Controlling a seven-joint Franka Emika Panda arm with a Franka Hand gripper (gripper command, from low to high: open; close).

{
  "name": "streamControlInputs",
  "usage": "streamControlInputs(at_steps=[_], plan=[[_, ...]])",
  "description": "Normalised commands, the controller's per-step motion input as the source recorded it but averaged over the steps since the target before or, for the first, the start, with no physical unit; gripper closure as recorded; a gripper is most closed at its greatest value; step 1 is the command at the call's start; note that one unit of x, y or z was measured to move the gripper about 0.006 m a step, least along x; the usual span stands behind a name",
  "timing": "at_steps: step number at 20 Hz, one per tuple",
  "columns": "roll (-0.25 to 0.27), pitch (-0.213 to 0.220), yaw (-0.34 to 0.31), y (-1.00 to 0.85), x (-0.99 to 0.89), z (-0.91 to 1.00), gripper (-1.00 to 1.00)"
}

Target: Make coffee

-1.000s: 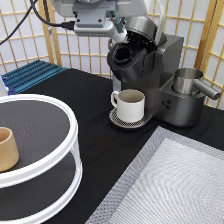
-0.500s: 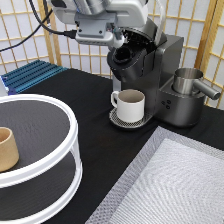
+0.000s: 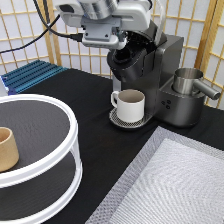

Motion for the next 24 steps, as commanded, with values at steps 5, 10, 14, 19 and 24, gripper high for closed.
streamControlInputs(at_steps=[5, 10, 14, 19, 24], plan=[[0.050, 0.003, -0.015, 0.29, 0.00, -0.07, 1.00], [0.050, 0.003, -0.028, 0.12, 0.09, 0.00, 1.00], [0.050, 0.003, -0.046, 0.00, 0.03, -0.18, 1.00], [0.004, 0.010, -0.089, 0.16, 0.15, -0.06, 1.00], [-0.020, 0.014, -0.108, 0.41, 0.05, 0.02, 1.00]])
